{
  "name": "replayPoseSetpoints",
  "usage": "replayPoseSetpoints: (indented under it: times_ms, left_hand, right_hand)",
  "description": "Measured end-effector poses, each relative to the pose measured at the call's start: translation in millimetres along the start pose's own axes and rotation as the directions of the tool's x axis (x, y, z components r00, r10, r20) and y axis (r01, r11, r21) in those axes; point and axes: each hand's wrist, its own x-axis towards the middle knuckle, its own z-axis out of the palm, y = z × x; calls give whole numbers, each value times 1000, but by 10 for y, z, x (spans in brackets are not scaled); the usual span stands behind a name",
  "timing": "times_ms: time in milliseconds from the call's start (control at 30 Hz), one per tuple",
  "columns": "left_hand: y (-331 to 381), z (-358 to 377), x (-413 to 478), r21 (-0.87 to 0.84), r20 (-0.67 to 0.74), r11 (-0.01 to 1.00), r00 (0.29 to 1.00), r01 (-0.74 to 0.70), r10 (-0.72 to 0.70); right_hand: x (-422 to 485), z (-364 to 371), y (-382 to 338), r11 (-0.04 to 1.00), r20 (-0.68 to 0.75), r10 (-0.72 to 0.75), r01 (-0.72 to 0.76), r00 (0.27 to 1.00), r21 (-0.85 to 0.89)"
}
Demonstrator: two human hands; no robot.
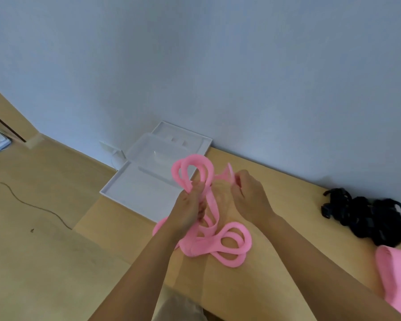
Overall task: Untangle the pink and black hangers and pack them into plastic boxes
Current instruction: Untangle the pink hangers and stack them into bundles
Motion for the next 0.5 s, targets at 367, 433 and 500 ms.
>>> replayPoseSetpoints:
  times_ms: [367,433,500]
  left_hand:
    - [558,333,1,86,39,957,961,-276,273]
    - [674,414,-8,85,36,951,954,-299,297]
    - [789,458,-2,85,18,940,944,-330,330]
  right_hand:
    - [-145,-1150,-469,979,-50,-101,108,994,173]
    - [-177,-1347,-537,977,-28,-110,113,994,182]
    - [-218,-1562,-625,973,-25,-133,135,991,186]
